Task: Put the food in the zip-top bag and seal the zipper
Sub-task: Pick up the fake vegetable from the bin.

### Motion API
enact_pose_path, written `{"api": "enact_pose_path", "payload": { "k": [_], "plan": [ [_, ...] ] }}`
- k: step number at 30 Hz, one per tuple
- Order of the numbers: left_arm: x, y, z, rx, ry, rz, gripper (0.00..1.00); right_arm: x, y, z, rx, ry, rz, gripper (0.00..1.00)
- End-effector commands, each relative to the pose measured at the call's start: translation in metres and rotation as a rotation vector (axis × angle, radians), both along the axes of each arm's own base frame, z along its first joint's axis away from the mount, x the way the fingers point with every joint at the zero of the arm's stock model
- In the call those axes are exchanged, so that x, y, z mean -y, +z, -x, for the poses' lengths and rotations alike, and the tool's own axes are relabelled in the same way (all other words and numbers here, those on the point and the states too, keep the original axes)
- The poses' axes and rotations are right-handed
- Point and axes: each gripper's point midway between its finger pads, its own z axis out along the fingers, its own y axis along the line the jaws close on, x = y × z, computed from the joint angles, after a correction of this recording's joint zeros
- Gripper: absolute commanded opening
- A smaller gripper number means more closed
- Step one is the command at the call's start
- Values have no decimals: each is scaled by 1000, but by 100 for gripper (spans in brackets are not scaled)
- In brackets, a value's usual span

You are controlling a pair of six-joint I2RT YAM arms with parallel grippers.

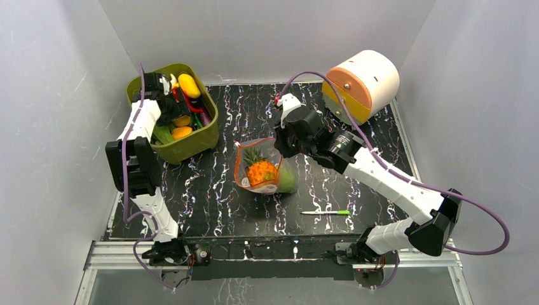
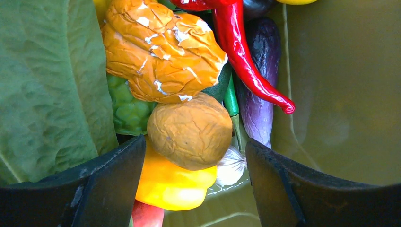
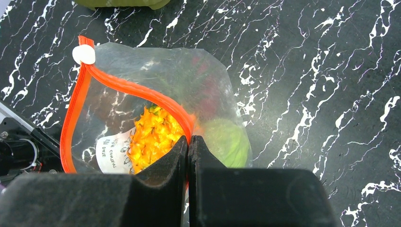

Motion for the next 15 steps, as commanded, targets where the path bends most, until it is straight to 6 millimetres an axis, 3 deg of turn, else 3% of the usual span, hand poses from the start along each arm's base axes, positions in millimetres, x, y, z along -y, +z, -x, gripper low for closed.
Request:
{"api": "enact_pose_path", "payload": {
  "k": [1, 9, 15],
  "plan": [
    [1, 5, -6, 5, -2, -7, 73, -3, 42, -14, 100, -23, -73, 0],
    [4, 8, 2, -20, 13, 4, 47, 2, 38, -18, 96, -57, -66, 0],
    [10, 40, 10, 25, 25, -4, 40, 10, 47, -38, 89, -127, -84, 0]
  ]
}}
